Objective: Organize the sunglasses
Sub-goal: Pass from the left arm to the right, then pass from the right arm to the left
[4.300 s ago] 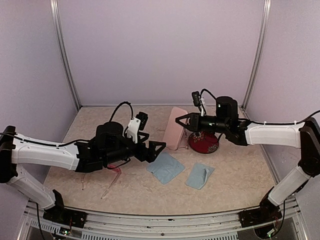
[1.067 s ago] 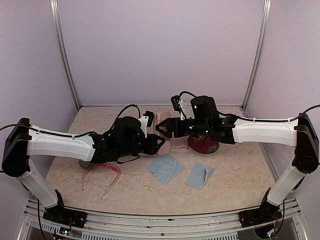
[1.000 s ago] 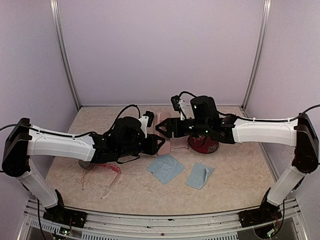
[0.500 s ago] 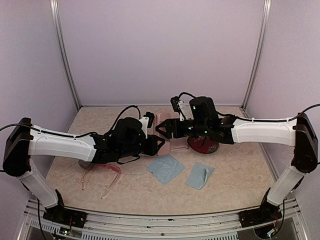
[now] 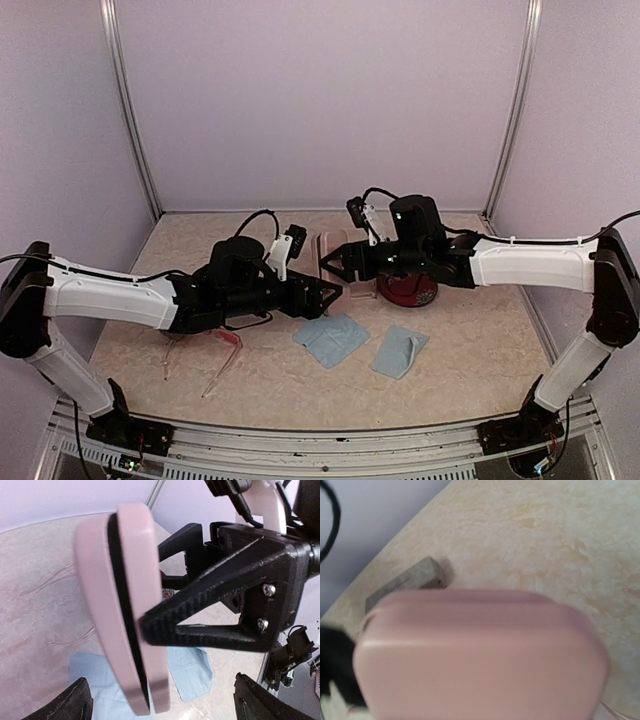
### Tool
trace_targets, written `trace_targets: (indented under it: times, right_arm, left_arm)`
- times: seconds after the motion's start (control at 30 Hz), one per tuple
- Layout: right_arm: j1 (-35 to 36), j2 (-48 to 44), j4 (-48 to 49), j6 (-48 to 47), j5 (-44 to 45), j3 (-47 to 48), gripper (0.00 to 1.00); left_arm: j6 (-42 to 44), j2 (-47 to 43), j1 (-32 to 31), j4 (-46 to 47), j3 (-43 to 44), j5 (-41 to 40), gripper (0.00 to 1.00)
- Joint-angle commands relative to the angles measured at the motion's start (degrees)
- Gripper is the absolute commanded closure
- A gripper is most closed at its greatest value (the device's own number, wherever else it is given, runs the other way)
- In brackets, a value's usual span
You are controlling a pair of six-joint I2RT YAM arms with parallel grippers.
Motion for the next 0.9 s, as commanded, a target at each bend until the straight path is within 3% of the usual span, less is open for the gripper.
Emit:
trace_targets:
  times: [0.0, 0.37, 0.67, 0.87]
  right_arm:
    - [-2.6, -5.0, 3.1, -7.1, -9.8, -1.7, 0.73]
    - [-3.9, -5.8, 3.6, -14.0, -29.5, -0.1, 0.73]
    - [-3.8, -5.1, 8.9, -11.8, -39.1, 0.1, 0.73]
    - [-3.4, -3.8, 10.7, -10.8, -40.0, -0.5, 0.73]
  left_arm:
    - [1.7, -4.8, 5.5, 6.9, -5.0, 12.4, 0.04]
    - [6.1, -3.9, 9.9, 10.2, -5.9, 34.6, 0.05]
    - [7.9, 1.3, 9.7, 10.0, -2.8, 38.6, 0.05]
    - [7.7, 2.5, 8.9, 11.0, -1.6, 41.3, 0.08]
